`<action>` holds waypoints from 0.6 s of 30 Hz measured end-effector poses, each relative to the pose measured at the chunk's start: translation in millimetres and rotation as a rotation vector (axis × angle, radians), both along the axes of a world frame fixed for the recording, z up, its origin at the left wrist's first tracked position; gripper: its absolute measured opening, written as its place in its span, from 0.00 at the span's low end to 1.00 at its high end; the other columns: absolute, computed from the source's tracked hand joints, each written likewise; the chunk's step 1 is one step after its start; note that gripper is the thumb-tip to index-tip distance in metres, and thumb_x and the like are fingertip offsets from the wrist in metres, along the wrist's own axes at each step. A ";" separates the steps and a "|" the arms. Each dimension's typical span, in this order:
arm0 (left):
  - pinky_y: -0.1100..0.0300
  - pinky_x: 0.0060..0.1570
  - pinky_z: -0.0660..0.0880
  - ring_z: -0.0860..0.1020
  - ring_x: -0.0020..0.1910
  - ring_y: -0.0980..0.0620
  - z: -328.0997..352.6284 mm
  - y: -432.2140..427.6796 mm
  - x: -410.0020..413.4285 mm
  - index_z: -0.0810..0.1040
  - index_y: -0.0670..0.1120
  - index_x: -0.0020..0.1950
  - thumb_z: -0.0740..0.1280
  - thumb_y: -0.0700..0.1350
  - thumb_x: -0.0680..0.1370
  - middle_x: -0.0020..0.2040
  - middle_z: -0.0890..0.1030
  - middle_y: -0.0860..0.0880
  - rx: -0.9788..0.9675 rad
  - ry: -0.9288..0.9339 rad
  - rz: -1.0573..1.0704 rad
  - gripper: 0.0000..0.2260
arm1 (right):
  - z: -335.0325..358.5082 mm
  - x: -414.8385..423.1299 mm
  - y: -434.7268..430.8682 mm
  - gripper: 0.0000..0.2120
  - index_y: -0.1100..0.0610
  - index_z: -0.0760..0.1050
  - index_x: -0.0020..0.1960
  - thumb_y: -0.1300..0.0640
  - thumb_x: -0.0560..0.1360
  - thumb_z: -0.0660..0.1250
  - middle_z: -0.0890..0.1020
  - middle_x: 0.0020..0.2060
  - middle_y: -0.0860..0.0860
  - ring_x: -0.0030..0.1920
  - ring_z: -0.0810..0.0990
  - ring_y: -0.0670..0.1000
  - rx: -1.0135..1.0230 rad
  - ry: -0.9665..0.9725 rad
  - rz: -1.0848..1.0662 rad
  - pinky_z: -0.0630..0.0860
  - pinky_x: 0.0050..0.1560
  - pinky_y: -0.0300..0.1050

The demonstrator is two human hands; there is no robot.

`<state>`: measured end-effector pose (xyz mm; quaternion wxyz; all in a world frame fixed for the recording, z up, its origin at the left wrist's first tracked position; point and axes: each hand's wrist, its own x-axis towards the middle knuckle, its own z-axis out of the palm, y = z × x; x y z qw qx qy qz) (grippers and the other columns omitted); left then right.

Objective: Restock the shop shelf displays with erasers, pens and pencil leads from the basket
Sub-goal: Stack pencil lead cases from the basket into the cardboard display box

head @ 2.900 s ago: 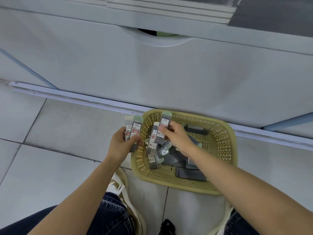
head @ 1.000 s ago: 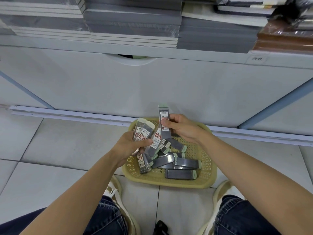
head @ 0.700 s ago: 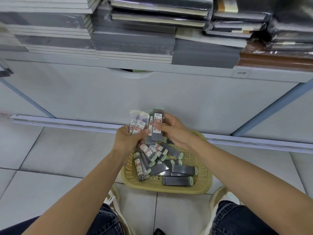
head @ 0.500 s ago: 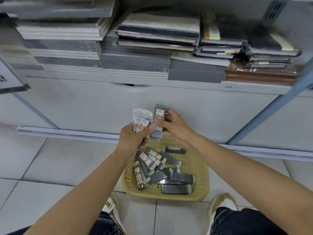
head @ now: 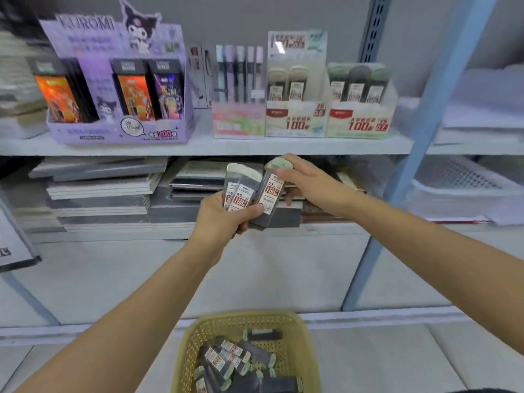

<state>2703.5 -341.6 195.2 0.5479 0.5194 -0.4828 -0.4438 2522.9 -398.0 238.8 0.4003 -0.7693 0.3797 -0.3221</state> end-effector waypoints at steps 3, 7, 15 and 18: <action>0.68 0.23 0.69 0.73 0.22 0.58 34.3 -8.3 -16.8 0.81 0.42 0.45 0.76 0.35 0.71 0.31 0.83 0.52 -0.069 0.021 -0.060 0.07 | 41.0 -28.9 2.5 0.11 0.61 0.71 0.62 0.58 0.83 0.57 0.81 0.55 0.56 0.49 0.79 0.47 -0.081 0.031 0.047 0.78 0.44 0.39; 0.65 0.25 0.71 0.74 0.25 0.56 70.3 -20.4 -36.4 0.80 0.45 0.48 0.74 0.43 0.74 0.30 0.81 0.50 -0.142 -0.006 -0.102 0.05 | 85.7 -64.4 0.2 0.11 0.61 0.74 0.61 0.59 0.82 0.60 0.83 0.53 0.55 0.52 0.82 0.49 -0.244 0.008 -0.028 0.80 0.48 0.42; 0.64 0.26 0.72 0.76 0.28 0.54 113.2 -53.2 -58.6 0.78 0.44 0.51 0.66 0.43 0.79 0.36 0.83 0.48 -0.168 0.123 -0.160 0.04 | 148.8 -125.3 -35.4 0.07 0.58 0.71 0.59 0.62 0.82 0.58 0.79 0.50 0.60 0.42 0.78 0.47 -0.489 -0.112 -0.452 0.77 0.37 0.36; 0.60 0.33 0.76 0.79 0.33 0.53 116.7 -65.5 -61.5 0.78 0.45 0.53 0.66 0.45 0.80 0.40 0.85 0.48 -0.187 0.119 -0.184 0.05 | 152.8 -130.8 -51.6 0.09 0.59 0.71 0.61 0.62 0.82 0.58 0.79 0.51 0.60 0.44 0.79 0.47 -0.542 -0.081 -0.513 0.77 0.36 0.34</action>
